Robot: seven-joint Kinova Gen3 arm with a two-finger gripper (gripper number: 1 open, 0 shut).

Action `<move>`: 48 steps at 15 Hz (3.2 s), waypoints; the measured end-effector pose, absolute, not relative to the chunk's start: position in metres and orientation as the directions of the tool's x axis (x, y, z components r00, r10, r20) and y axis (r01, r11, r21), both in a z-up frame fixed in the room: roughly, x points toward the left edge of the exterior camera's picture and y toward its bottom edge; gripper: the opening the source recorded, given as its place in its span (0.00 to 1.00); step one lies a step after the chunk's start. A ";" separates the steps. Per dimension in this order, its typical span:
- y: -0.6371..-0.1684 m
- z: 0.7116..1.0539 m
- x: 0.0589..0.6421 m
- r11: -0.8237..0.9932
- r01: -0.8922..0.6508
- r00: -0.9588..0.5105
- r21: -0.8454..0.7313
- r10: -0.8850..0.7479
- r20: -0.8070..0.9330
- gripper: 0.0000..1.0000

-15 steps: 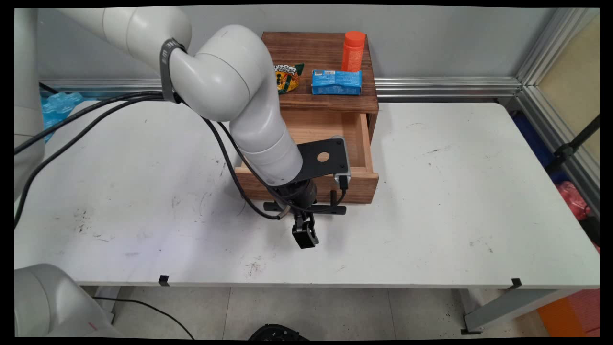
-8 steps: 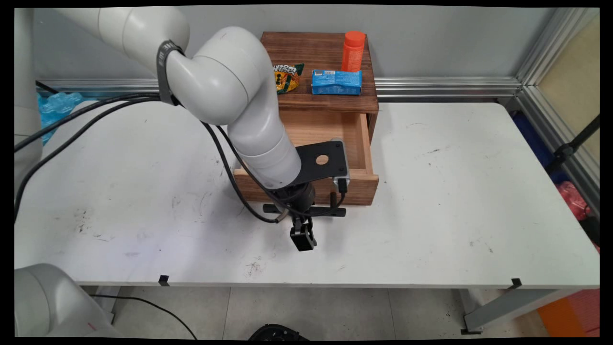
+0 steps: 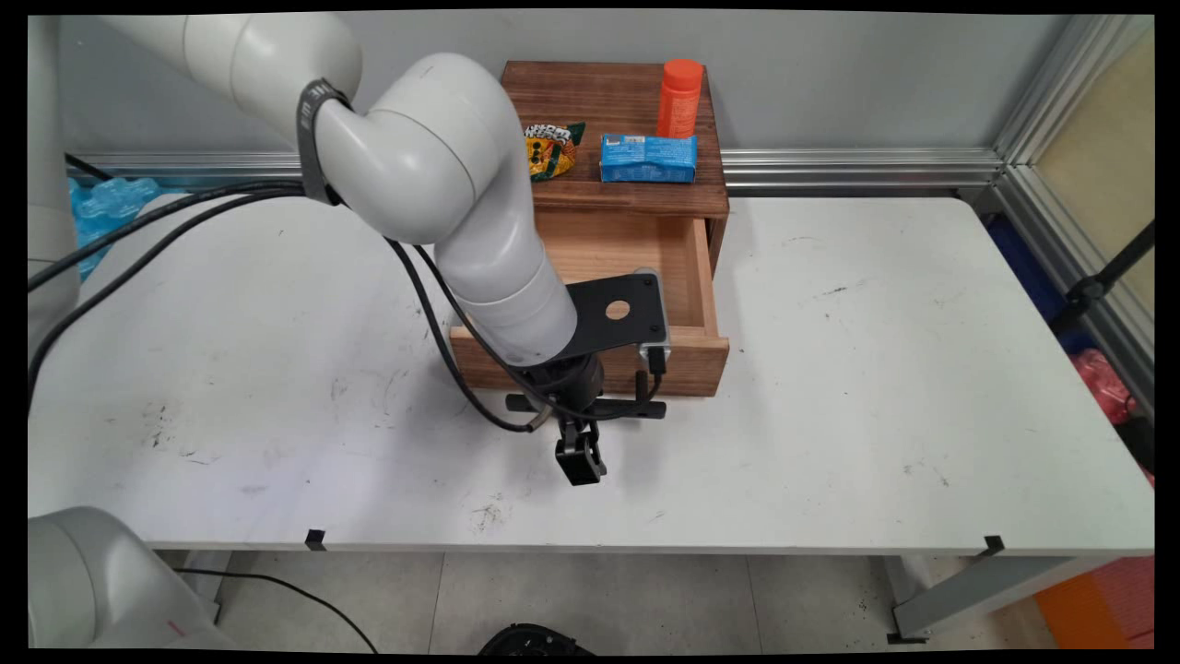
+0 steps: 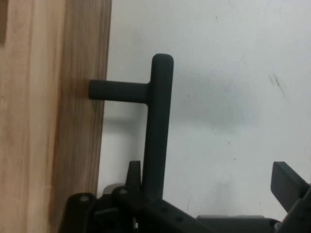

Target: Open the drawer

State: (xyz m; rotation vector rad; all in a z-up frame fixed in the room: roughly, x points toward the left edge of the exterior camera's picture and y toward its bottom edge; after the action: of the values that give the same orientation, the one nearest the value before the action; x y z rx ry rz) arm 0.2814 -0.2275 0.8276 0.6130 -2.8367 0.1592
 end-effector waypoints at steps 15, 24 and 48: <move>-0.229 0.826 0.290 0.924 -0.374 -0.906 -0.079 -0.346 0.243 1.00; -0.229 0.817 0.297 0.932 -0.352 -0.915 -0.084 -0.324 0.240 1.00; -0.199 0.820 0.289 0.937 -0.348 -0.913 -0.023 -0.333 0.237 1.00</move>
State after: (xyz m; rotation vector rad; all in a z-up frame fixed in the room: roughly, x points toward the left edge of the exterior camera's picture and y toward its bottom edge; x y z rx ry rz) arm 0.2893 -0.1995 0.8204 0.5098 -2.8633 0.0948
